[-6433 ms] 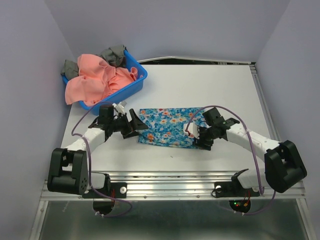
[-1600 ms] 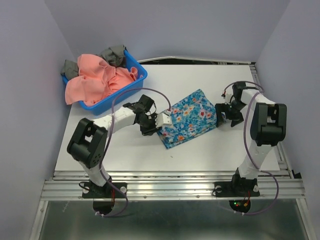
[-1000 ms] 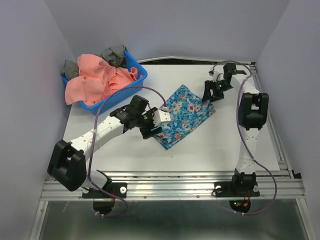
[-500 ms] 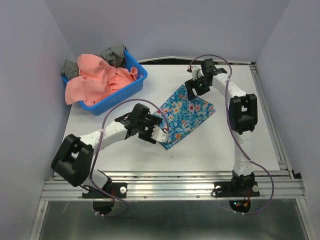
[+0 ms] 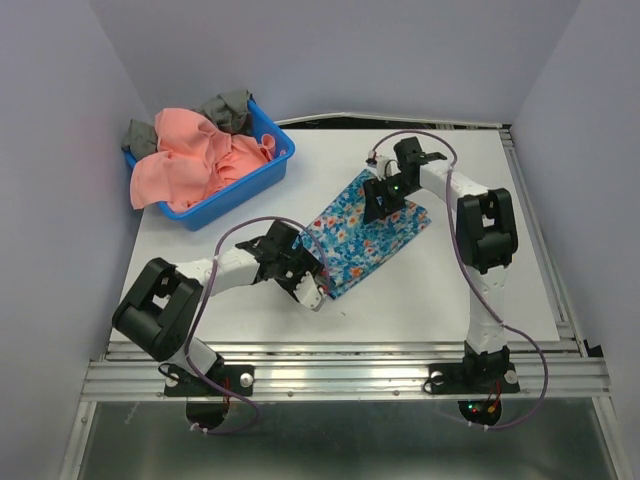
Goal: Fold and stack the skirts
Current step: Fold the skirt
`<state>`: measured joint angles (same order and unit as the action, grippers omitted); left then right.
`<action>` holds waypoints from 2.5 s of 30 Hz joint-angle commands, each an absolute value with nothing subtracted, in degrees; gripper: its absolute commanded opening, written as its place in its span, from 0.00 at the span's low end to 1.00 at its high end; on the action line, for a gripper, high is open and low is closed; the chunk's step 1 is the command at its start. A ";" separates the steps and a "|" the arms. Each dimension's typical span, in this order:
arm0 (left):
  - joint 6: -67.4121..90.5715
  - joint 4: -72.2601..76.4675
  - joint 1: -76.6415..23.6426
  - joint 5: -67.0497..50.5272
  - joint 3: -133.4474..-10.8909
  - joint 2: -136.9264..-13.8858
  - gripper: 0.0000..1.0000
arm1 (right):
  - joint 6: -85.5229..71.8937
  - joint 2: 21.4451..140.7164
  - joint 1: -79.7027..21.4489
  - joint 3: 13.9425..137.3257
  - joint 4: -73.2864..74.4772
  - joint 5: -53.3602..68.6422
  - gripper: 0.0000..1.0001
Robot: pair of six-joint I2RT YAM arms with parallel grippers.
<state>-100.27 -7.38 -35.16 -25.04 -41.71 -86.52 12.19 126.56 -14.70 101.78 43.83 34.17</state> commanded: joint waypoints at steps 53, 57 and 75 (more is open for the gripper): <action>-63.46 -64.25 -44.21 -38.85 -89.20 -102.48 0.00 | -45.28 125.06 -26.81 64.51 -26.14 50.46 0.64; -62.67 -64.34 -44.74 -36.31 -90.44 -101.08 0.00 | -43.16 124.28 -29.44 61.79 -24.87 50.09 0.63; -60.12 -64.16 -48.60 -39.46 -79.72 -97.03 0.00 | -13.81 118.74 -21.72 89.82 10.53 42.90 0.87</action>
